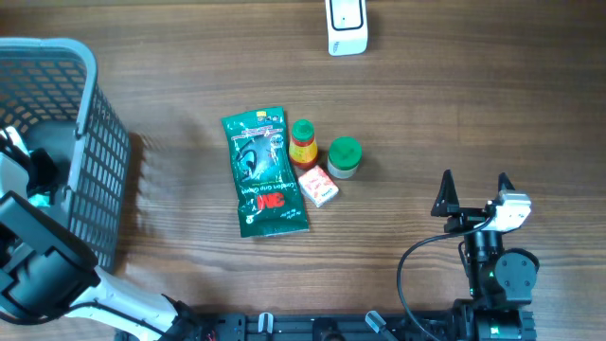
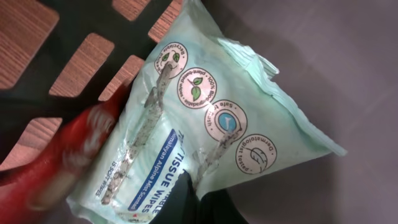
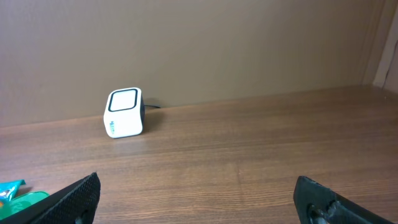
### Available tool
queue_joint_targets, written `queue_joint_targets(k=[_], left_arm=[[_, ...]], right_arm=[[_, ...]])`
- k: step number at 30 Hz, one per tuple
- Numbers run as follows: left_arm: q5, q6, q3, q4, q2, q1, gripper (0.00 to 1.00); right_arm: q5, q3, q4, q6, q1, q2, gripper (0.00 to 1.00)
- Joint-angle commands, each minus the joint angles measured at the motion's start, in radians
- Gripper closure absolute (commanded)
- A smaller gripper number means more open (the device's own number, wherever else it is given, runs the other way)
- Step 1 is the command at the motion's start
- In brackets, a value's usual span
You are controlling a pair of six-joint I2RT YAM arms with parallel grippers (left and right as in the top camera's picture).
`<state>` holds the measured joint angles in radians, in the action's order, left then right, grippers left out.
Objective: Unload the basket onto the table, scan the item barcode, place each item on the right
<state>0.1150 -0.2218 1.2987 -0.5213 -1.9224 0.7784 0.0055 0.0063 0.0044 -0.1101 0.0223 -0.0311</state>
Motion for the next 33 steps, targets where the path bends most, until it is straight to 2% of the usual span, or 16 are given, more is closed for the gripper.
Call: queue_joint_targets(k=[1,9,13,18,20,25,31,33], left_arm=[[-0.012,0.051,-0.023,-0.013,0.092,0.003,0.96],[-0.03,0.179,-0.023,-0.022,0.44,0.002,0.96],[-0.168,0.185,-0.023,-0.049,0.57,0.002,0.96],[-0.425,0.234,-0.023,-0.056,0.736,-0.014,0.96],[-0.449,0.238,-0.023,-0.055,0.79,-0.054,0.96],[-0.478,0.239,-0.023,-0.052,0.897,-0.257,0.96],[-0.473,0.238,-0.023,0.034,0.895,-0.702,0.96],[-0.472,0.238,-0.023,0.064,0.864,-0.81,0.96]], right_arm=[[0.013,-0.001,0.004,0.005,0.003,0.0,0.0],[0.013,-0.001,0.004,0.005,0.003,0.0,0.0],[0.013,-0.001,0.004,0.005,0.003,0.0,0.0],[0.013,-0.001,0.004,0.005,0.003,0.0,0.0],[0.013,-0.001,0.004,0.005,0.003,0.0,0.0],[0.013,-0.001,0.004,0.005,0.003,0.0,0.0],[0.013,-0.001,0.004,0.005,0.003,0.0,0.0],[0.013,-0.001,0.004,0.005,0.003,0.0,0.01]])
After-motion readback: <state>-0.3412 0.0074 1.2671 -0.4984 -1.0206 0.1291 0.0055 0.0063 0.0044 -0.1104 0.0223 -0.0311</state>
